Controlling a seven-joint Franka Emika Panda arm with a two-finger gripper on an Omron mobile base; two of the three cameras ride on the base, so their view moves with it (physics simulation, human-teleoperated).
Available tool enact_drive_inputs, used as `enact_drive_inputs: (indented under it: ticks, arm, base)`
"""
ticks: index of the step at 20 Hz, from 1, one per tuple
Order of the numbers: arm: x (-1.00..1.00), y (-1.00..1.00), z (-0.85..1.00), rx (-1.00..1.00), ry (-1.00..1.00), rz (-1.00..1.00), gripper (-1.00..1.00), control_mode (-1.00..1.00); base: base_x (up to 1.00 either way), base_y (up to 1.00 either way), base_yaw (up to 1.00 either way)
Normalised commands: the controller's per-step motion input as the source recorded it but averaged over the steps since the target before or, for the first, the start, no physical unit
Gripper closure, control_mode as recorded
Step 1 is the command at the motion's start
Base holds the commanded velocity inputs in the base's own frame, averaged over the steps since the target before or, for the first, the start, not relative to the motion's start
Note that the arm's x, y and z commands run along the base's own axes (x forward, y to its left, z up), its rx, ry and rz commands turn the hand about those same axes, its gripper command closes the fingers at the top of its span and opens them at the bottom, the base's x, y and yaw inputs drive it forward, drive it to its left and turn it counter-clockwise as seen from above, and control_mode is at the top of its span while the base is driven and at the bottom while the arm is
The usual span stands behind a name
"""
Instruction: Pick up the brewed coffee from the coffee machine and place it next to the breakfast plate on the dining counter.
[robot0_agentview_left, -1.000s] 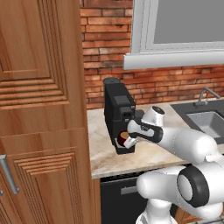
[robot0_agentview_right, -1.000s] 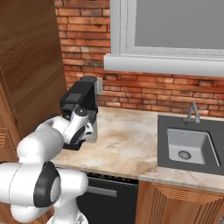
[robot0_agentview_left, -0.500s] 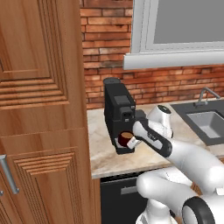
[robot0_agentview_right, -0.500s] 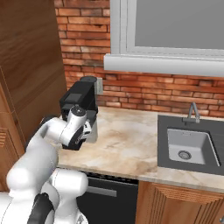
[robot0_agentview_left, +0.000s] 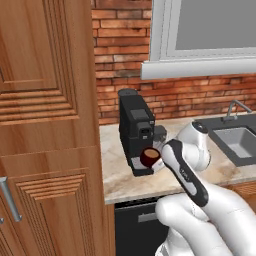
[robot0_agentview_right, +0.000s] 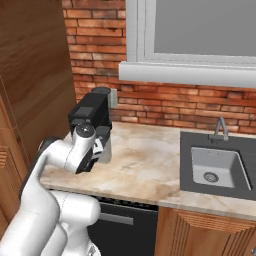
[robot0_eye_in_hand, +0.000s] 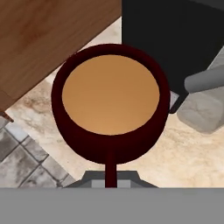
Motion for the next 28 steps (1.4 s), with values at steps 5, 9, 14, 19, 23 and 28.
enact_drive_inputs:
  ticks: [5,9,14,19,23,28]
  arm:
    - [-0.38,-0.26,0.45,0.0,-0.07,0.0,1.0,-1.0]
    - [-0.41,-0.32,0.58,0.0,0.0,0.0,1.0,-1.0]
    - [-0.35,-0.4,0.71,0.0,0.0,0.0,1.0,-1.0]
    - [-0.32,-0.33,0.7,0.0,0.0,0.0,1.0,-1.0]
    - [-0.39,-0.12,0.44,0.0,0.0,0.0,1.0,-1.0]
    - [-0.23,0.0,0.33,-0.04,0.01,0.0,1.0,-1.0]
  base:
    - [0.0,0.0,0.0]
    - [0.0,0.0,0.0]
    - [0.0,0.0,0.0]
    - [0.0,0.0,0.0]
    - [0.0,0.0,0.0]
    - [0.0,0.0,0.0]
